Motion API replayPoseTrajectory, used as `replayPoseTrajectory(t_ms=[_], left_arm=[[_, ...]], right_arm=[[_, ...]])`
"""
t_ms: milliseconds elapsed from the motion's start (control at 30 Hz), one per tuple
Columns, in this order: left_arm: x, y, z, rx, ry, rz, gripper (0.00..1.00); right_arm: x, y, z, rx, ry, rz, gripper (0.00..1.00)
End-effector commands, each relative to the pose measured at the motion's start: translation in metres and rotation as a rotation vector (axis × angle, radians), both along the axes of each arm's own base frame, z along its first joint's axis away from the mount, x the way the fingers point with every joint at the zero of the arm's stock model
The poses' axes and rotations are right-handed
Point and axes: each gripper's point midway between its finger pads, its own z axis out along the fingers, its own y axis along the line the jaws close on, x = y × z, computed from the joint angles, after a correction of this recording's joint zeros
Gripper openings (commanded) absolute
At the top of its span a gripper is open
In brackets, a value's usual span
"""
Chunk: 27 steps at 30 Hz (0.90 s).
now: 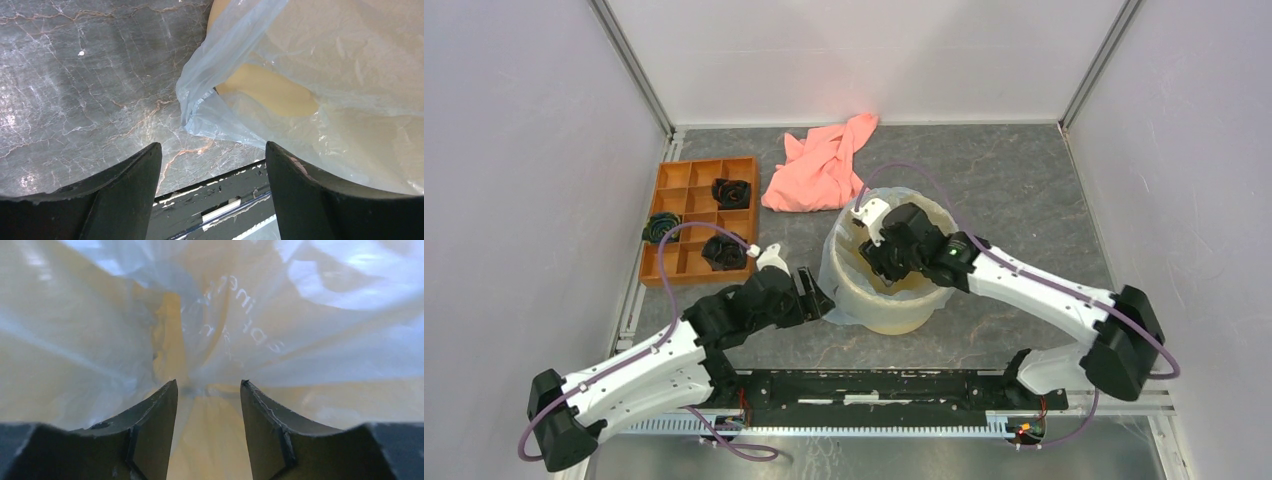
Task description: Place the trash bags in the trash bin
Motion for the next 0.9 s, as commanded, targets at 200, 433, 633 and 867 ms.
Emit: replayPoseTrajectory(t_ms=[200, 433, 633, 867], left_arm=[[-0.002, 0.015, 0.025, -0.056, -0.059, 0.047, 0.92], [0.000, 0.022, 0.033, -0.051, -0.088, 0.067, 0.97], [0.005, 0.016, 0.034, -0.036, -0.096, 0.047, 0.99], [0.008, -0.019, 0.030, -0.111, -0.120, -0.072, 1.00]], right_arm=[[-0.011, 0.000, -0.086, -0.117, 0.172, -0.007, 0.53], [0.000, 0.006, -0.043, -0.070, 0.102, -0.018, 0.59], [0.008, -0.008, 0.037, 0.004, -0.042, -0.065, 0.72], [0.003, -0.028, 0.125, 0.160, -0.201, -0.107, 0.88]])
